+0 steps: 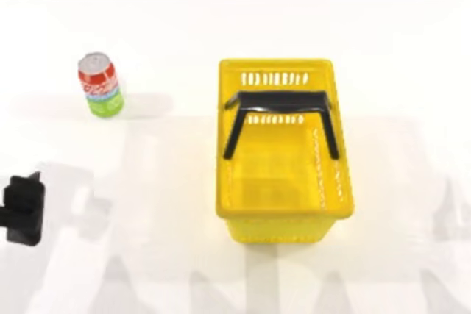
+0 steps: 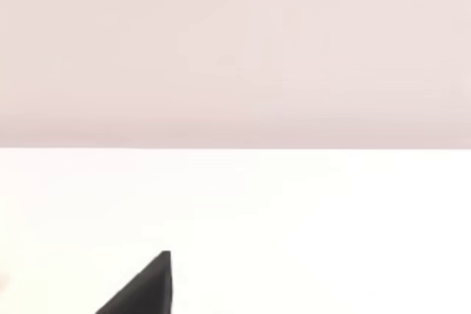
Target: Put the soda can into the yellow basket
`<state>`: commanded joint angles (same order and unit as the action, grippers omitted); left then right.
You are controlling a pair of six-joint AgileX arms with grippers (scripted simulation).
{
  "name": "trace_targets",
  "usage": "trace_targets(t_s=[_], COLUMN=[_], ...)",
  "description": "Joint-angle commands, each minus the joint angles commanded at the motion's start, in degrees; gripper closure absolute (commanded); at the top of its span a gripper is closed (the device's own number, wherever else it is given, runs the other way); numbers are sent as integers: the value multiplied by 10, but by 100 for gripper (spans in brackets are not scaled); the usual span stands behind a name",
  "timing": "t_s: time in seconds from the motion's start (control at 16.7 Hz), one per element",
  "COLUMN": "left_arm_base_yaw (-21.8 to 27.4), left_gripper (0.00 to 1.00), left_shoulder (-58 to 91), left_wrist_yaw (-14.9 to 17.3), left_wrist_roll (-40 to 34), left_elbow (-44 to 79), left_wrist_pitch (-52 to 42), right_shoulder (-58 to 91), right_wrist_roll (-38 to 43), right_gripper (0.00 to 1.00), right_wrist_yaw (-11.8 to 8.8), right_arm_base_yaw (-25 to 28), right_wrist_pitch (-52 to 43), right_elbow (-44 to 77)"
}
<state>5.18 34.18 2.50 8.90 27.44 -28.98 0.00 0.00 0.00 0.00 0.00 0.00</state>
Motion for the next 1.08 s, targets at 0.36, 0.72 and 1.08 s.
trace_targets(t_s=[0.36, 0.72, 1.08], left_arm_base_yaw=[31, 46, 46], left_gripper=[0, 0, 0], left_shoulder=[313, 643, 945], left_wrist_yaw=[5, -1, -13], left_wrist_roll=[93, 187, 257], left_elbow=[373, 778, 1045], left_wrist_pitch=[-197, -345, -480], right_shoulder=[0, 0, 0], right_wrist_roll=[0, 0, 0], right_gripper=[0, 0, 0], right_wrist_yaw=[0, 0, 0], right_arm_base_yaw=[0, 0, 0], right_wrist_pitch=[0, 0, 0], right_elbow=[0, 0, 0])
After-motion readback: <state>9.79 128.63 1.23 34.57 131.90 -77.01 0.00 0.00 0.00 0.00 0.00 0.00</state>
